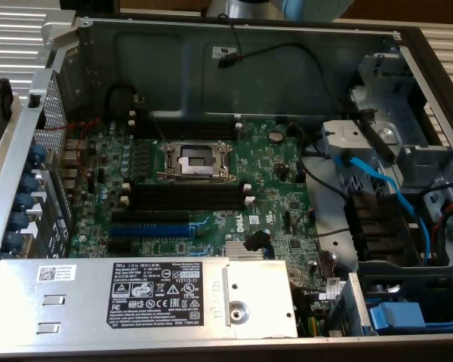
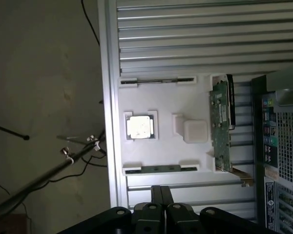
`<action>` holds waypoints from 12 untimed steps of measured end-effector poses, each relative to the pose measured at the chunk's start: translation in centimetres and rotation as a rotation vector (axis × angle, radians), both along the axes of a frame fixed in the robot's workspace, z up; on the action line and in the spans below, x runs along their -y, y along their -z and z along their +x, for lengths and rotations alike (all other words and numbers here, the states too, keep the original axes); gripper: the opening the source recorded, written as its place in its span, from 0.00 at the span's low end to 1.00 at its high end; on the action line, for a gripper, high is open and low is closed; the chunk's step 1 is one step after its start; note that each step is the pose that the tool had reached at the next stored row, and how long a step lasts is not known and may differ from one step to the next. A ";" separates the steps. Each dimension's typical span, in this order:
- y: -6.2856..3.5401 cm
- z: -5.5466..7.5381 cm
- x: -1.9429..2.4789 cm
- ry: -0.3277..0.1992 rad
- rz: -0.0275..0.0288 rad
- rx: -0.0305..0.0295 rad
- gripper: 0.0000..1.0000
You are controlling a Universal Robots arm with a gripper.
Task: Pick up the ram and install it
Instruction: 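Reach for the ram, then pick up the ram and move it above insertion slot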
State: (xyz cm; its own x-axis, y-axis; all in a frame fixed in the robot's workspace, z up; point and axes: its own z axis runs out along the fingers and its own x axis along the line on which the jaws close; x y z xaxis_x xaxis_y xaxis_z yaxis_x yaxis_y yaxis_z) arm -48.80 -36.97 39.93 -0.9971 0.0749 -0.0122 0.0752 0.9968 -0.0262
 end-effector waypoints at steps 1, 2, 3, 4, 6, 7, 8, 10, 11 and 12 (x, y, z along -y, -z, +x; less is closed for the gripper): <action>0.17 0.0 0.10 0.001 0.0002 -0.0001 0.10; 0.34 0.0 0.23 0.001 0.0002 -0.0001 0.10; 0.53 0.0 0.39 0.002 0.0003 -0.0001 0.10; 0.72 0.0 0.55 0.002 0.0004 -0.0001 0.10; 1.08 0.1 0.86 0.003 0.0007 -0.0002 0.10; 1.27 0.1 1.01 0.003 0.0011 -0.0001 0.10; 1.46 0.2 1.15 0.003 0.0015 -0.0001 0.10; 1.81 0.3 1.36 0.004 0.0027 -0.0002 0.10; 2.00 0.4 1.43 0.004 0.0033 -0.0001 0.10; 2.17 0.5 1.47 0.004 0.0035 -0.0002 0.10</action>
State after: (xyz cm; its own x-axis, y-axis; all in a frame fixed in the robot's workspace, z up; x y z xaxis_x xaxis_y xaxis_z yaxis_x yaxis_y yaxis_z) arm -48.33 -38.44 37.76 -0.9968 0.0794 -0.0117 0.0797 0.9966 -0.0227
